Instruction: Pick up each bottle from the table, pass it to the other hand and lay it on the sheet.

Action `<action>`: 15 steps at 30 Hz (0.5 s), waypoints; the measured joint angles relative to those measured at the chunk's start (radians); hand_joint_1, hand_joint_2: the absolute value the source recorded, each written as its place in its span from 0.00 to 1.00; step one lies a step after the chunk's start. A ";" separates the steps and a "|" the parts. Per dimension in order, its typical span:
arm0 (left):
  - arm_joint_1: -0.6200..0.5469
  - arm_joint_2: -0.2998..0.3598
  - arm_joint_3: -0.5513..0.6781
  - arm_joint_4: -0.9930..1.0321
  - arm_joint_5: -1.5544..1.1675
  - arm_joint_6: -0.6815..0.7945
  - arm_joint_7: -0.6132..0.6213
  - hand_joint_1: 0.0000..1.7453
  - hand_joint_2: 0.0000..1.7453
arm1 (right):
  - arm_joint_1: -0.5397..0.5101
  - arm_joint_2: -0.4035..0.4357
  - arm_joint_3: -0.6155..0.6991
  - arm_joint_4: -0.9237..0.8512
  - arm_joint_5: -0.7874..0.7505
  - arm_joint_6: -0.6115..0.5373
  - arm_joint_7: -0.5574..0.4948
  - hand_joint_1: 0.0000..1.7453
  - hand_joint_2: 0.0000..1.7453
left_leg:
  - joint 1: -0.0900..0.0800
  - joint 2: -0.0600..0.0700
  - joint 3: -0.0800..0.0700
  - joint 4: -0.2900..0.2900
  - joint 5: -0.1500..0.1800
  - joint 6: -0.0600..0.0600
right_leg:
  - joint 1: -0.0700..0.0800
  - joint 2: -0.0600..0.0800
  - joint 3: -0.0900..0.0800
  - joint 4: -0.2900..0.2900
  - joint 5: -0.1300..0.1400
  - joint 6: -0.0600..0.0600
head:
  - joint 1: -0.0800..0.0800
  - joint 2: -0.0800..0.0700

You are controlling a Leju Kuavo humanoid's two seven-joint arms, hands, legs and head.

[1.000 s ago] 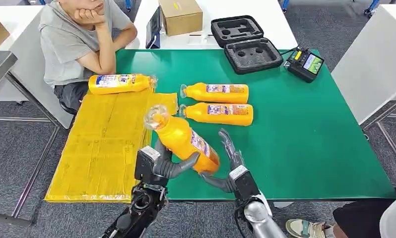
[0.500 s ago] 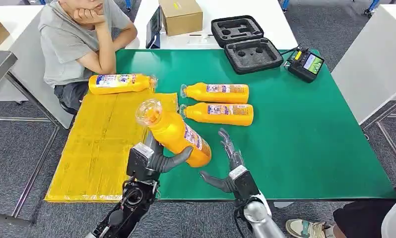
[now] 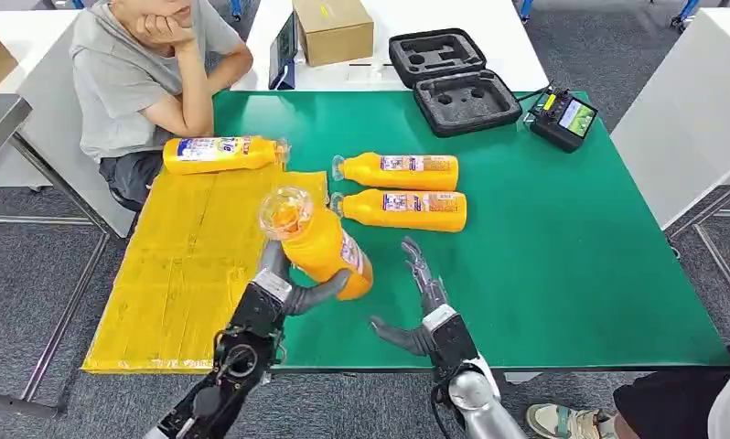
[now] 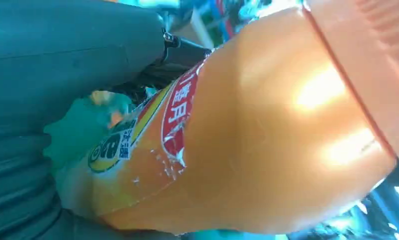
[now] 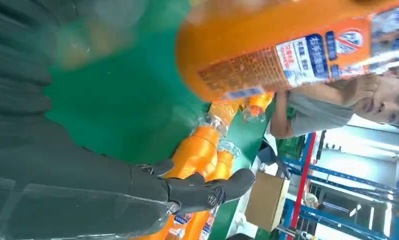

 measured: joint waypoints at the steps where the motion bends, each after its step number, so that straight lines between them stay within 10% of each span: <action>1: -0.005 0.018 0.006 -0.002 -0.061 0.043 0.003 0.98 1.00 | 0.000 0.001 0.000 0.000 -0.003 0.004 0.000 0.00 1.00 | 0.000 0.000 0.000 0.000 0.000 0.000 | 0.000 0.000 0.000 0.000 0.000 0.000 | 0.000 0.000; 15: -0.097 0.216 0.031 0.027 -1.119 0.278 0.432 0.87 1.00 | -0.056 0.039 0.000 0.070 -0.050 0.085 0.000 0.00 1.00 | 0.001 0.000 0.000 0.000 0.001 -0.001 | 0.001 0.000 0.000 0.001 0.000 0.000 | 0.000 0.000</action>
